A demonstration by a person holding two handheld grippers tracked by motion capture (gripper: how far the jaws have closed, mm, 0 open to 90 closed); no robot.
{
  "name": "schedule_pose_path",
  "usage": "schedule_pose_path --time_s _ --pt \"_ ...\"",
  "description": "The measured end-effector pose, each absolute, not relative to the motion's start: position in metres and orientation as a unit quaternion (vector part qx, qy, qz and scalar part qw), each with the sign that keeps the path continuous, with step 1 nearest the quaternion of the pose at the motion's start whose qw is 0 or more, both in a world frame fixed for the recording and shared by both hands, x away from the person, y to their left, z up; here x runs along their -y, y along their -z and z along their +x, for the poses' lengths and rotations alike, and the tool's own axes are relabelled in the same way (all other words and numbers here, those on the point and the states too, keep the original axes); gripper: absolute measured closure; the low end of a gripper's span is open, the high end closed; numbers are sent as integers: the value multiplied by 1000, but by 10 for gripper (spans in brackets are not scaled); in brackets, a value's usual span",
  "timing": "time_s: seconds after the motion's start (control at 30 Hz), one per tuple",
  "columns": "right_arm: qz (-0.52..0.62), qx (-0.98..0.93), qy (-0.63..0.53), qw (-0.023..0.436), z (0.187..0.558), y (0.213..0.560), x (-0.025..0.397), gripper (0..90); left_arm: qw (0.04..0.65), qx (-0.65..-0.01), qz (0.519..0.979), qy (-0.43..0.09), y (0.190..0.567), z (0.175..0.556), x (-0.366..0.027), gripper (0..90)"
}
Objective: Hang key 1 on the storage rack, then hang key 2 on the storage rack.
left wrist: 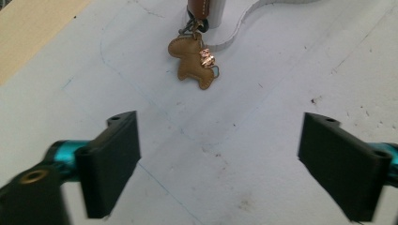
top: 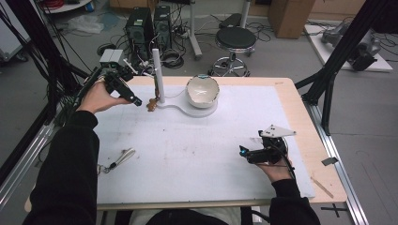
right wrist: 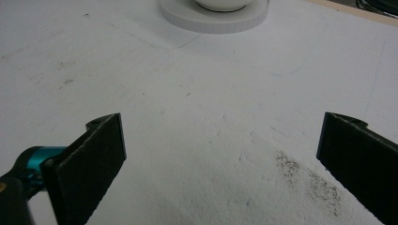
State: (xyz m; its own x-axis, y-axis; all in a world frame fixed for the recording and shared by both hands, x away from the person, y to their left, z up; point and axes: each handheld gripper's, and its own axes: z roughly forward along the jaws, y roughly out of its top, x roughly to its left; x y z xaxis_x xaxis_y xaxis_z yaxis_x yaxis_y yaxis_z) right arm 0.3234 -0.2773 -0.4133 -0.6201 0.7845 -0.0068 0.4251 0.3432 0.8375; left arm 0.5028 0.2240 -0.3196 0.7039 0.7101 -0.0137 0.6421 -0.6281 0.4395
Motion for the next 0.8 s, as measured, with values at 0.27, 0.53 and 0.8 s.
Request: schedule_pose_path --time_s 0.27,0.53,0.8 --pt "383 -790 -430 210 323 413 278 6 228 -363 899 -88 322 478 -226 17" --pt "382 -791 -428 214 323 413 278 6 253 -352 898 -82 325 457 -234 17" --pt "383 -792 -426 213 323 413 277 6 272 -349 892 -93 326 436 -239 17"
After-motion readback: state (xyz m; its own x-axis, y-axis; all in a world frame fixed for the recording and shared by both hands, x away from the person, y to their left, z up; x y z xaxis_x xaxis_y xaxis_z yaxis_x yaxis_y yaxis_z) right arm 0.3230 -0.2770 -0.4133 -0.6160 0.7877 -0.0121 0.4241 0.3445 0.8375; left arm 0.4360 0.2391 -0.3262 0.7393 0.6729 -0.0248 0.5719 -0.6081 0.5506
